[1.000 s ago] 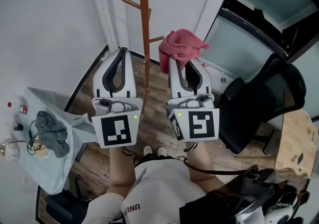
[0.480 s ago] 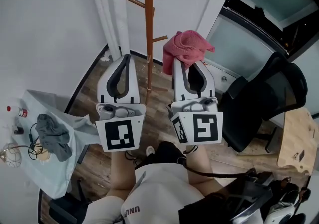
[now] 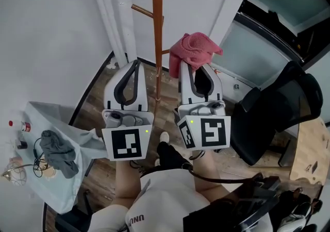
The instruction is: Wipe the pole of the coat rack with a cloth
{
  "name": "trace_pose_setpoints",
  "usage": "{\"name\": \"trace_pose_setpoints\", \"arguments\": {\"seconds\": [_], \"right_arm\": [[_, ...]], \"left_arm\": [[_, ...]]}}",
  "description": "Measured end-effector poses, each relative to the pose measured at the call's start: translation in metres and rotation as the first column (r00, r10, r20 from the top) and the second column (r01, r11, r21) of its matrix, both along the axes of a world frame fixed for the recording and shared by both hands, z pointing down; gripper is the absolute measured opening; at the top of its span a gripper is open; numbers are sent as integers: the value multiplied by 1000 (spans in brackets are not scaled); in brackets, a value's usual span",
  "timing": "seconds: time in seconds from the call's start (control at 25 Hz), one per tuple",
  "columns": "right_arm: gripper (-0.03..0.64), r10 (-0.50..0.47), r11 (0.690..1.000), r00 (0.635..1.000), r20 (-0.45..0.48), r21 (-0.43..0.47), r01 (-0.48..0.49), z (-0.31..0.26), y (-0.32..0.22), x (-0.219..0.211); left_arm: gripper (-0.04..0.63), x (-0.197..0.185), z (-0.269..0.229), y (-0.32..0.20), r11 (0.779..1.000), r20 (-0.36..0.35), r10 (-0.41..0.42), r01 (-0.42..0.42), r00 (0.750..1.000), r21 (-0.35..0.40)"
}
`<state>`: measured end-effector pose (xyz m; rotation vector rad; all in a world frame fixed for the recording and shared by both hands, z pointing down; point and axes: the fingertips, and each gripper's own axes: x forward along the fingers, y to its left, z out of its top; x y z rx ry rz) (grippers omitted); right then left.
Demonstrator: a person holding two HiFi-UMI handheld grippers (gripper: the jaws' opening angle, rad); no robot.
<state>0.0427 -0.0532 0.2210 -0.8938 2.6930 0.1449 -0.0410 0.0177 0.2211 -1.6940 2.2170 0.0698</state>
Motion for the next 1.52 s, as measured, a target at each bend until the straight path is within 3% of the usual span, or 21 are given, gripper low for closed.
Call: {"name": "trace_pose_setpoints", "arguments": {"seconds": [0.4,0.96,1.52], "right_arm": [[71,-26,1000,999,37,-2,26,-12,-61,-41],[71,-88,996,995,41,23,87,-23,-111,-73],[71,-7,999,999,49,32,5,-32,-125,-83]], "left_arm": [[15,-47,-14,-52,999,-2,-13,13,1000,35],[15,-78,-23,-112,998,1,-48,48,999,43],[15,-94,-24,-138,998,-3,62,-61,998,22]]}}
